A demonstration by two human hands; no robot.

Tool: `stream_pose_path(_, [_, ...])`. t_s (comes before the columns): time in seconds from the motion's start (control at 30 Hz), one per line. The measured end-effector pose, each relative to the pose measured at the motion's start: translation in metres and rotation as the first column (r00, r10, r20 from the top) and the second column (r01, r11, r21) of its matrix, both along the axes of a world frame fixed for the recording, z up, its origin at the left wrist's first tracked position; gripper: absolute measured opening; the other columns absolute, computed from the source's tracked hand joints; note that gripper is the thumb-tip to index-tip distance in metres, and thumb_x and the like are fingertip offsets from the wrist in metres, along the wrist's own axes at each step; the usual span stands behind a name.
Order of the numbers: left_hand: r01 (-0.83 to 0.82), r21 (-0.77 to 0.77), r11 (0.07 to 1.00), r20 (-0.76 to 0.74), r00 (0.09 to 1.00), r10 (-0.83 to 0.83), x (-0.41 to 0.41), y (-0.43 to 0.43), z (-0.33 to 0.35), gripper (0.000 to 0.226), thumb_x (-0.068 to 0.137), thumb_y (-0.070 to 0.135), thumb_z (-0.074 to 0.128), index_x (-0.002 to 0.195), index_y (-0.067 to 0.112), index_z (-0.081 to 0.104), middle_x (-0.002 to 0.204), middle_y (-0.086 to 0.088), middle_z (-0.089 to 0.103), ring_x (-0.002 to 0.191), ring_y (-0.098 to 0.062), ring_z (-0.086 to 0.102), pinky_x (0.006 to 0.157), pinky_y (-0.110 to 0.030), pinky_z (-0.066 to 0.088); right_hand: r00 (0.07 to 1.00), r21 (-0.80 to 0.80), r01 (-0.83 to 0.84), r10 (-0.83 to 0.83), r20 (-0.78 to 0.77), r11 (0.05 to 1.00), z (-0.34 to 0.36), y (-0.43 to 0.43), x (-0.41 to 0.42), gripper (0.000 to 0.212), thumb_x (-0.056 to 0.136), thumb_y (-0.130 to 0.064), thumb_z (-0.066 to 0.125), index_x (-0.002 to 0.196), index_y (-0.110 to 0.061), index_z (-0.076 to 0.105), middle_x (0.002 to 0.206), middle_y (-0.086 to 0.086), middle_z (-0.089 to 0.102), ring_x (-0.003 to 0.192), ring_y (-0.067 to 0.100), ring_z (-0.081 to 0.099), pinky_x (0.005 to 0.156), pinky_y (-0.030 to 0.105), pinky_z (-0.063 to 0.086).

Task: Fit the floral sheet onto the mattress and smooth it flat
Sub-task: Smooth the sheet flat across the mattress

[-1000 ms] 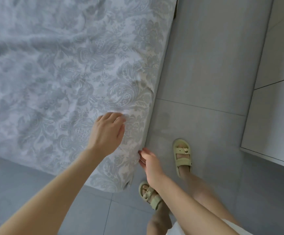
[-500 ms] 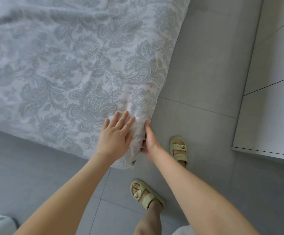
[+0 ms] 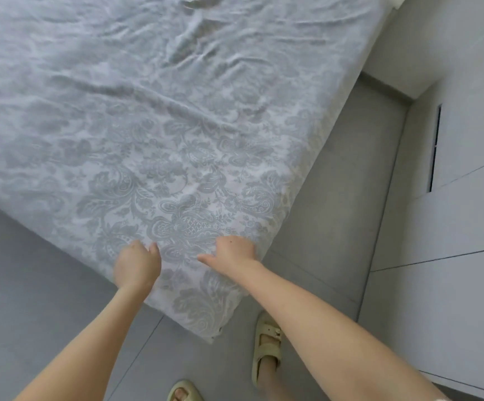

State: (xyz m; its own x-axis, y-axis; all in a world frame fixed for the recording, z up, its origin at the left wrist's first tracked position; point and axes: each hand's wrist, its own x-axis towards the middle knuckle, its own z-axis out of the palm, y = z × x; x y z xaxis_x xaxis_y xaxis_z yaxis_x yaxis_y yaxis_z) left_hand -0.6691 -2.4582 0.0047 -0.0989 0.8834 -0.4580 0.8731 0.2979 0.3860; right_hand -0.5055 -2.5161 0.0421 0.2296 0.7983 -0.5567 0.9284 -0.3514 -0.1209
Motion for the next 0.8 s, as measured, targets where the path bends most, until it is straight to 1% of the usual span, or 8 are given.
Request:
stream_pose_path(0.07, [-0.125,-0.057,0.991,0.028,0.992,0.127,-0.012,-0.003,-0.004,0.045,0.096,0.032,0.043,0.112,-0.010,0.052,0.110,-0.029,0.058,0.100,-0.042,0.056,0.081,-0.044,0.045,0.997,-0.110,-0.079,0.081,0.015,0.991,-0.010,0.005,-0.019,0.053,0.086,-0.064,0.046,0.071,-0.012,0.048,0.080,0.002,0.056,0.082,0.023,0.057,0.059,0.027,0.036])
stream_pose_path(0.17, [-0.139,0.023,0.990,0.049,0.989,0.138,-0.020,-0.009,-0.008,0.039,0.095,0.025,0.045,0.115,-0.009,0.050,0.115,-0.029,0.054,0.104,-0.043,0.052,0.084,-0.046,0.043,0.990,-0.039,-0.133,0.135,0.045,0.990,-0.026,0.007,-0.038,0.043,0.091,-0.046,0.050,0.107,-0.007,0.057,0.109,0.010,0.061,0.100,0.028,0.059,0.073,0.033,0.042])
stream_pose_path(0.33, [0.096,0.328,0.940,0.116,0.983,-0.141,0.005,0.009,0.001,0.028,0.095,0.019,0.046,0.112,0.000,0.058,0.110,-0.019,0.059,0.100,-0.035,0.051,0.081,-0.037,0.038,0.992,0.190,-0.122,0.126,-0.007,0.974,-0.026,0.032,-0.028,0.028,0.095,-0.026,0.042,0.102,-0.006,0.060,0.105,0.011,0.063,0.098,0.031,0.059,0.070,0.032,0.039])
stream_pose_path(0.43, [0.253,0.411,0.876,0.053,0.952,-0.300,0.022,0.036,0.002,0.032,0.096,0.020,0.045,0.119,0.003,0.058,0.121,-0.014,0.060,0.109,-0.034,0.051,0.092,-0.038,0.038,0.980,0.297,-0.162,0.188,-0.062,0.941,-0.019,0.066,0.005,0.037,0.097,-0.034,0.043,0.125,-0.013,0.053,0.125,0.005,0.058,0.116,0.025,0.052,0.088,0.038,0.045])
stream_pose_path(0.5, [0.377,0.425,0.823,-0.064,0.919,-0.388,0.037,0.061,-0.002,0.037,0.097,0.024,0.041,0.129,0.008,0.052,0.136,-0.013,0.051,0.124,-0.036,0.043,0.101,-0.042,0.036,0.963,0.316,-0.237,0.264,-0.047,0.919,-0.021,0.104,0.035,0.048,0.098,-0.039,0.042,0.142,-0.020,0.038,0.146,0.002,0.042,0.135,0.021,0.037,0.107,0.039,0.035])
stream_pose_path(0.6, [0.487,0.281,0.827,-0.268,0.867,-0.420,0.065,0.098,-0.021,0.049,0.100,0.037,0.026,0.148,0.024,0.024,0.157,-0.006,0.016,0.145,-0.034,0.010,0.115,-0.051,0.012,0.955,0.287,-0.293,0.293,0.044,0.912,-0.038,0.172,0.078,0.057,0.099,-0.045,0.035,0.150,-0.026,0.020,0.158,0.002,0.018,0.146,0.019,0.014,0.118,0.043,0.011])
stream_pose_path(0.73, [0.291,0.186,0.938,-0.320,0.921,-0.222,0.053,0.080,-0.080,0.054,0.097,0.045,0.008,0.149,0.030,0.005,0.159,0.002,-0.001,0.147,-0.020,-0.003,0.112,-0.056,-0.008,0.907,0.195,-0.419,0.398,0.139,0.887,-0.103,0.160,0.087,0.062,0.095,-0.060,0.010,0.150,-0.033,0.004,0.160,0.005,-0.002,0.147,0.026,-0.008,0.117,0.051,-0.006])
stream_pose_path(0.8, [0.201,0.198,0.960,-0.316,0.940,-0.131,0.037,0.037,-0.098,0.058,0.095,0.044,0.004,0.149,0.026,0.011,0.158,0.004,0.004,0.146,-0.014,0.003,0.113,-0.049,-0.012,0.811,0.287,-0.558,0.585,-0.008,0.779,-0.129,0.095,0.072,0.059,0.096,-0.057,0.005,0.148,-0.033,0.018,0.158,0.004,0.010,0.146,0.029,-0.001,0.115,0.051,-0.003])
